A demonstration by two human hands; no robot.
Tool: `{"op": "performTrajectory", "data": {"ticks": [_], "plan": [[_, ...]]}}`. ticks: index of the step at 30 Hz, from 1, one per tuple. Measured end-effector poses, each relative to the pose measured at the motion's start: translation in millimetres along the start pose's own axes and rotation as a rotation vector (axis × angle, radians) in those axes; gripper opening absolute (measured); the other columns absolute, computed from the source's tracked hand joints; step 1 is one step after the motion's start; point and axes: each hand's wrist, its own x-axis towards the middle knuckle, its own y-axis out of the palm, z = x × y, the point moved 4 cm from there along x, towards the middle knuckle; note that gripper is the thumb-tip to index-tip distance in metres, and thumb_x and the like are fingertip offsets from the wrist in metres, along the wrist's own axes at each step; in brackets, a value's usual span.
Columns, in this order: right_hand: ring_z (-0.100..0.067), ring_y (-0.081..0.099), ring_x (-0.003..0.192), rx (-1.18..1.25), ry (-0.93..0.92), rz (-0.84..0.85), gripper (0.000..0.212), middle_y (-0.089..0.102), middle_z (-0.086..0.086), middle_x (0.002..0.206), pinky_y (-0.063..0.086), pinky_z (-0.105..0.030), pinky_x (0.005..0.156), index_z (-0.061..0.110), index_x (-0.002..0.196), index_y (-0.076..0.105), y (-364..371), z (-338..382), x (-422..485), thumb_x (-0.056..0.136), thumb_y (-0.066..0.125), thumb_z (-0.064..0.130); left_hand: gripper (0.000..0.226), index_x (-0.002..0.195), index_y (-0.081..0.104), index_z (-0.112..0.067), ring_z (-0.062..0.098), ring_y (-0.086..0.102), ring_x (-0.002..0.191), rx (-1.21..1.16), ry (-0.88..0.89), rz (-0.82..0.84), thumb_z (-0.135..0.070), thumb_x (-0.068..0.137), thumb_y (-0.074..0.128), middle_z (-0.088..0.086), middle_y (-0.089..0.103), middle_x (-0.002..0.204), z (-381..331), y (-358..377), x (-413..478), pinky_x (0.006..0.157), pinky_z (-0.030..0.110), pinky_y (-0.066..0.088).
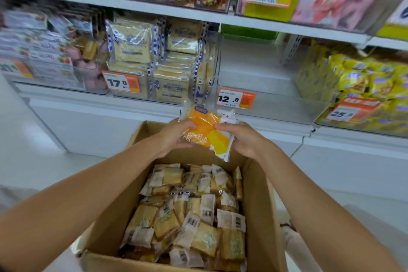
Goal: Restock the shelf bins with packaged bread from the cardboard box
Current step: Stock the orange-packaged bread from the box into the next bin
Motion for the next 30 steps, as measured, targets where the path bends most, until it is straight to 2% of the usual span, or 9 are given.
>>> {"op": "performTrajectory", "data": {"ticks": [3,7,12,15,18,20,24,27,30], "plan": [[-0.021,0.073,0.082,0.013,-0.135,-0.091,0.032,0.072,-0.013,0.104,0.061,-0.033,0.069,0.005,0.119,0.063,-24,52,3,0.087,0.065,0.001,0.053,0.127,0.056,-0.014,0.017,0.061,0.100,0.226,0.233,-0.119,-0.048,0.088,0.066,-0.005,0.064,0.113,-54,7,20,0.094,0.032,0.051],[-0.023,0.072,0.080,0.076,-0.226,-0.229,0.031,0.070,-0.017,0.109,0.061,-0.034,0.065,0.003,0.119,0.061,-75,120,16,0.088,0.064,0.003,0.028,0.107,0.063,-0.017,0.020,0.063,0.086,0.396,0.552,-0.380,-0.042,0.095,0.058,0.000,0.066,0.094,-135,10,63,0.070,0.023,0.048],[-0.024,0.072,0.085,0.051,-0.265,-0.329,0.025,0.071,-0.014,0.110,0.061,-0.035,0.075,0.003,0.114,0.063,-134,167,76,0.089,0.065,0.004,0.041,0.123,0.053,-0.017,0.019,0.060,0.089,0.693,0.536,-0.362,-0.040,0.091,0.065,0.009,0.065,0.101,-171,21,138,0.078,0.034,0.047],[-0.025,0.069,0.097,-0.128,-0.321,-0.377,0.042,0.070,-0.012,0.113,0.059,-0.035,0.084,0.004,0.125,0.060,-151,178,133,0.084,0.071,0.003,0.033,0.122,0.053,-0.020,0.015,0.054,0.077,0.683,0.564,-0.304,-0.029,0.092,0.065,0.010,0.062,0.094,-166,19,160,0.066,0.023,0.041],[-0.014,0.063,0.088,-0.505,-0.288,-0.221,0.040,0.067,-0.003,0.100,0.054,-0.013,0.066,0.015,0.116,0.063,-147,172,178,0.082,0.074,-0.002,0.030,0.120,0.054,-0.026,0.007,0.051,0.067,0.579,0.616,-0.298,-0.028,0.092,0.065,-0.005,0.053,0.083,-158,13,172,0.063,0.024,0.039],[-0.015,0.065,0.086,-0.656,-0.251,-0.230,0.048,0.068,-0.001,0.097,0.055,-0.016,0.062,0.014,0.116,0.060,-152,166,203,0.076,0.078,-0.004,0.028,0.117,0.055,-0.027,0.005,0.049,0.063,0.547,0.651,-0.297,-0.030,0.091,0.065,-0.006,0.051,0.081,-154,12,177,0.063,0.025,0.040],[-0.026,0.063,0.105,-0.695,-0.371,-0.458,0.071,0.063,-0.007,0.108,0.055,-0.043,0.090,0.004,0.126,0.043,-168,175,230,0.069,0.085,0.001,0.027,0.114,0.055,-0.035,-0.002,0.048,0.057,0.506,0.654,-0.309,-0.034,0.089,0.065,-0.010,0.050,0.075,-149,10,182,0.061,0.025,0.039],[-0.027,0.049,0.127,-0.761,-0.382,-0.543,0.112,0.048,-0.008,0.130,0.046,-0.044,0.103,0.013,0.147,0.020,-169,161,231,0.062,0.092,0.018,0.032,0.117,0.053,-0.040,0.003,0.051,0.061,0.572,0.658,-0.352,-0.038,0.086,0.064,-0.010,0.052,0.072,-145,10,178,0.063,0.027,0.041],[-0.026,0.017,0.147,-1.240,-0.563,-0.719,0.124,0.013,-0.009,0.160,0.025,-0.043,0.117,0.028,0.156,0.004,-158,168,219,0.066,0.087,0.045,0.033,0.117,0.052,-0.041,0.006,0.053,0.064,0.578,0.663,-0.352,-0.040,0.086,0.063,-0.009,0.054,0.072,-145,11,178,0.064,0.027,0.042]]}}
